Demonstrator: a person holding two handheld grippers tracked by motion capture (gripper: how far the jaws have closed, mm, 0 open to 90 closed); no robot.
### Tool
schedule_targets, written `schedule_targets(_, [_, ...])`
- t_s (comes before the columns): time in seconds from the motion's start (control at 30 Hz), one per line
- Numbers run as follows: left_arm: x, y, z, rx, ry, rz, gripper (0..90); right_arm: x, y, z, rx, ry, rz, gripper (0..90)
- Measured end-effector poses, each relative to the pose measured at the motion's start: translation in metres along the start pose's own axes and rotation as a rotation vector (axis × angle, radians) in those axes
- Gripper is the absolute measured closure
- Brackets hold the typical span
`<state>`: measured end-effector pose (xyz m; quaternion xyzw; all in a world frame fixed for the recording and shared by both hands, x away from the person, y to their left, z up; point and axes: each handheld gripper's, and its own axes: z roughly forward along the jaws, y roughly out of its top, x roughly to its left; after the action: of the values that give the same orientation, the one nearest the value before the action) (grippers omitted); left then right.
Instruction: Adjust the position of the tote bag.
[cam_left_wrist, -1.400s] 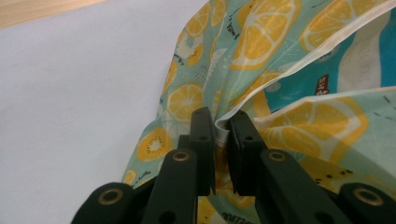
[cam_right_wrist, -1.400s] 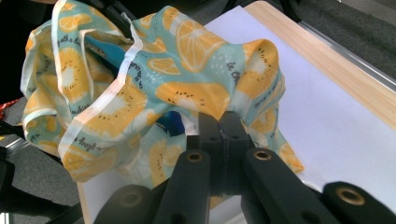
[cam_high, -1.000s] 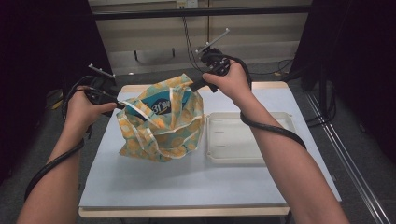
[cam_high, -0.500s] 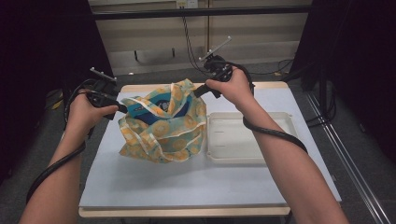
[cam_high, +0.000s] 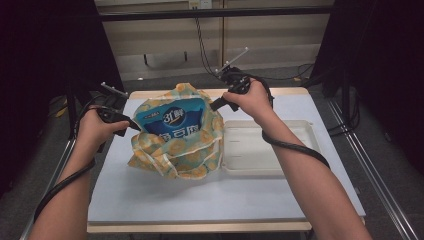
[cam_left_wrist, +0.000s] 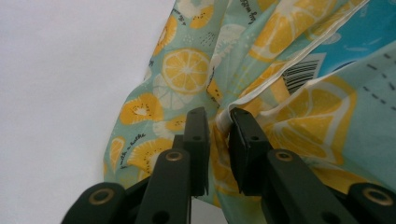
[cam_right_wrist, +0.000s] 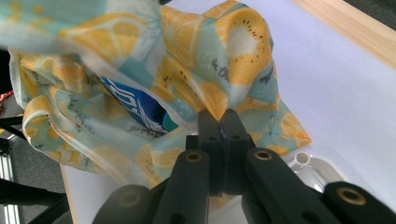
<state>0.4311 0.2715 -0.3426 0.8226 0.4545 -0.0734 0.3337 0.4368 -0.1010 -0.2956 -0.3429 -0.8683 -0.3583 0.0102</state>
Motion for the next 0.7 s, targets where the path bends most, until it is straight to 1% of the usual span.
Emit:
schedule_targets(0.03, [0.000, -0.001, 0.001, 0.001, 0.001, -0.004, 77.4, 0.000, -0.001, 0.000, 0.001, 0.002, 0.001, 89.0])
schedule_targets(0.07, [0.004, 0.000, -0.002, 0.042, 0.001, 0.049, 77.5, -0.001, -0.002, 0.001, 0.004, 0.005, 0.001, 88.8])
schedule_targets(0.1, [0.000, -0.001, 0.001, 0.002, 0.001, -0.005, 78.0, 0.000, -0.003, 0.001, 0.007, 0.002, 0.006, 88.6])
schedule_targets(0.13, [-0.001, -0.002, 0.001, 0.001, -0.002, -0.009, 78.0, -0.001, -0.003, 0.000, 0.005, 0.001, 0.006, 88.5])
schedule_targets(0.2, [0.000, -0.002, 0.002, 0.003, -0.005, -0.002, 78.2, -0.002, -0.005, 0.001, 0.002, 0.002, 0.002, 88.2])
schedule_targets(0.23, [0.001, -0.003, 0.001, 0.013, -0.007, 0.016, 78.8, -0.002, -0.006, 0.001, 0.002, 0.001, 0.006, 87.9])
schedule_targets(0.27, [0.003, -0.003, -0.001, 0.039, -0.004, 0.051, 79.2, -0.002, -0.007, 0.001, 0.000, -0.001, 0.005, 87.8])
schedule_targets(0.33, [-0.001, -0.005, 0.003, 0.001, -0.010, 0.000, 80.1, -0.002, -0.009, 0.001, 0.001, 0.001, 0.010, 87.0])
schedule_targets(0.37, [0.001, -0.005, 0.001, 0.031, -0.013, 0.042, 80.2, -0.003, -0.010, 0.001, 0.003, -0.004, 0.007, 87.0])
schedule_targets(0.4, [-0.001, -0.006, 0.003, 0.006, -0.017, -0.002, 80.4, -0.003, -0.011, 0.001, 0.007, -0.002, 0.007, 87.0])
schedule_targets(0.43, [-0.001, -0.007, 0.004, 0.000, -0.014, -0.009, 80.9, -0.003, -0.012, 0.001, 0.007, -0.002, 0.002, 86.7])
schedule_targets(0.47, [0.002, -0.007, 0.003, 0.034, -0.013, 0.039, 81.7, -0.004, -0.013, 0.001, 0.007, -0.007, 0.005, 86.6])
schedule_targets(0.5, [0.000, -0.007, 0.005, 0.013, -0.023, -0.002, 81.9, -0.004, -0.013, 0.001, 0.009, -0.005, 0.006, 86.4])
schedule_targets(0.53, [-0.001, -0.008, 0.006, 0.006, -0.017, -0.009, 82.0, -0.004, -0.014, 0.001, 0.011, -0.008, 0.006, 85.5])
schedule_targets(0.57, [0.002, -0.007, 0.004, 0.042, -0.019, 0.038, 82.2, -0.004, -0.014, 0.001, 0.011, -0.010, 0.008, 85.2])
schedule_targets(0.6, [0.002, -0.008, 0.005, 0.039, -0.023, 0.029, 82.5, -0.005, -0.015, 0.001, 0.012, -0.010, 0.007, 84.4])
schedule_targets(0.63, [0.000, -0.008, 0.006, 0.018, -0.023, 0.003, 82.6, -0.005, -0.015, 0.001, 0.011, -0.012, 0.010, 83.5])
schedule_targets(0.67, [0.000, -0.008, 0.006, 0.021, -0.025, 0.003, 82.7, -0.005, -0.016, 0.001, 0.010, -0.013, 0.004, 82.2])
schedule_targets(0.7, [-0.001, -0.009, 0.007, 0.012, -0.017, -0.004, 82.8, -0.005, -0.016, 0.000, 0.007, -0.020, 0.002, 81.0])
